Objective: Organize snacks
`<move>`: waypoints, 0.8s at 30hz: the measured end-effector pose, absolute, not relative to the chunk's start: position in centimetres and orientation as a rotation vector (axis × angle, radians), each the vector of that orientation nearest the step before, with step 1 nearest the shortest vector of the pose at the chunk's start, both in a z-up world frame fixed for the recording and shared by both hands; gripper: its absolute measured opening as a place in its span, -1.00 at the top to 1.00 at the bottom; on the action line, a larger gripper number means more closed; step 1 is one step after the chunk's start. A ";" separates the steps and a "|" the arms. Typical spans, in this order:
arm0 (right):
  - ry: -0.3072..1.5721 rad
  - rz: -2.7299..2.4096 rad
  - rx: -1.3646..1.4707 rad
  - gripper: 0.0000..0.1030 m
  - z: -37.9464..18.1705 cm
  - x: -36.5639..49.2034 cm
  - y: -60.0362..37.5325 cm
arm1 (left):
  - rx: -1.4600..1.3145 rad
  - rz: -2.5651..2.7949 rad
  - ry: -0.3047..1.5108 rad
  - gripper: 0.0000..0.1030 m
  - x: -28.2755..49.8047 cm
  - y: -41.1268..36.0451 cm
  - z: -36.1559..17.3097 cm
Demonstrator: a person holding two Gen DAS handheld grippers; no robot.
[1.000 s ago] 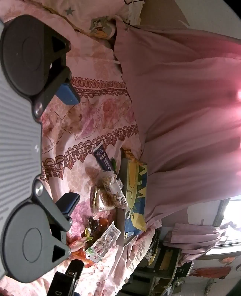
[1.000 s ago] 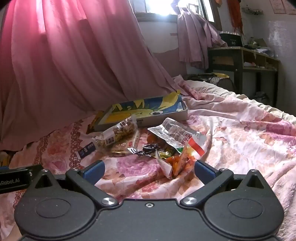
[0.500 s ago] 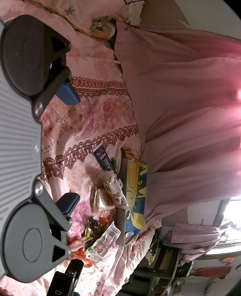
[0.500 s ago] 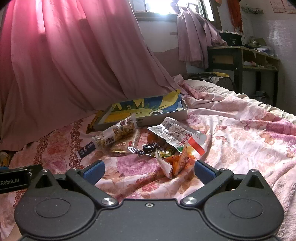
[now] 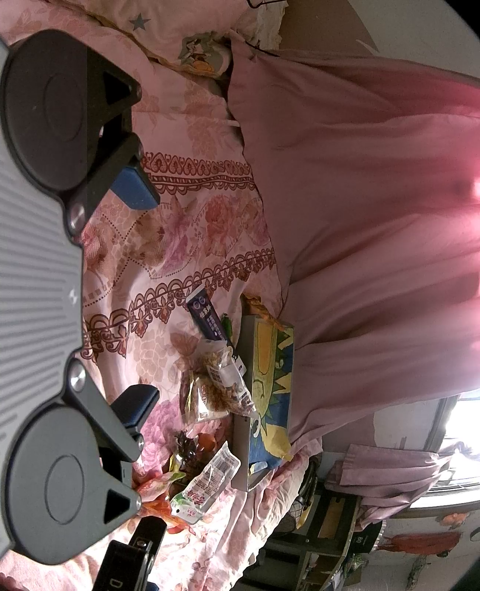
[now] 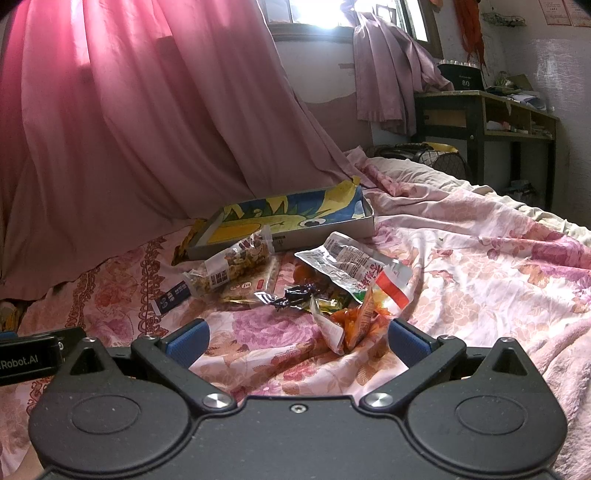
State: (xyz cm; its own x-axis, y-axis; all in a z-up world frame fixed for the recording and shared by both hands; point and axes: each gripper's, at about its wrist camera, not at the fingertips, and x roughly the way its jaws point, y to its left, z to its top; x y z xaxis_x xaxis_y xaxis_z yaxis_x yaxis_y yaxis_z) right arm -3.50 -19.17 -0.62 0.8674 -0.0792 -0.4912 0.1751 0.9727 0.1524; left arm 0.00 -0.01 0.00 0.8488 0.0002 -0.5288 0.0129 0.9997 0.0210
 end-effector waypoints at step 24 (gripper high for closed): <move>0.511 -0.131 0.196 -0.99 -0.1 -3.2 -19.3 | 0.024 -0.006 0.559 -0.99 0.0 0.0 0.0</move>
